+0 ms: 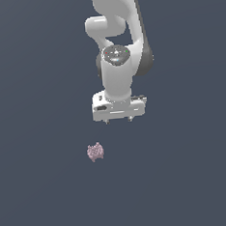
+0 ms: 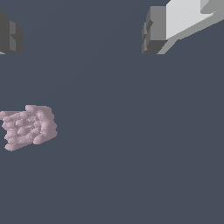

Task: Pick up the object and move it to a goal position.

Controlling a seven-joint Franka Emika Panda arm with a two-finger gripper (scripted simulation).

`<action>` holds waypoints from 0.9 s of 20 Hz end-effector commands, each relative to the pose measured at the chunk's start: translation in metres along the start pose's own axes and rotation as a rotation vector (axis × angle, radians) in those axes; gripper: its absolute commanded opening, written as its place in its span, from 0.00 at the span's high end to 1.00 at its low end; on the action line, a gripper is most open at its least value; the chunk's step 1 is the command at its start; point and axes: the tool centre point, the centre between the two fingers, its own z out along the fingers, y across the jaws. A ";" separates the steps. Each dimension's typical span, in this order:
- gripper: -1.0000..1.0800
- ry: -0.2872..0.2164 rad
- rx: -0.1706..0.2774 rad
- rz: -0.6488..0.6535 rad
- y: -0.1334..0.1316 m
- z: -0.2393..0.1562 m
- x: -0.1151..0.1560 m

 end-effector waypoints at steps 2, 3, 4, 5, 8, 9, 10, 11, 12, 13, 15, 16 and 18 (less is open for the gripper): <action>0.04 0.000 0.000 -0.001 0.000 0.000 0.000; 0.04 0.000 -0.002 -0.003 -0.002 -0.001 0.000; 0.04 0.001 -0.004 -0.006 -0.004 -0.002 -0.001; 0.04 0.001 -0.006 -0.011 -0.006 -0.004 -0.001; 0.04 0.002 -0.015 -0.024 -0.014 -0.009 -0.002; 0.04 0.003 -0.017 -0.025 -0.016 -0.010 -0.002; 0.04 0.003 -0.018 -0.025 -0.016 -0.010 -0.002; 0.04 0.003 -0.017 -0.025 -0.016 -0.010 -0.002; 0.04 0.003 -0.017 -0.025 -0.016 -0.010 -0.002; 0.04 0.003 -0.017 -0.026 -0.016 -0.010 -0.002; 0.04 0.003 -0.017 -0.030 -0.016 -0.010 -0.003; 0.04 0.003 -0.017 -0.029 -0.016 -0.010 -0.003; 0.04 0.003 -0.017 -0.022 -0.015 -0.010 -0.002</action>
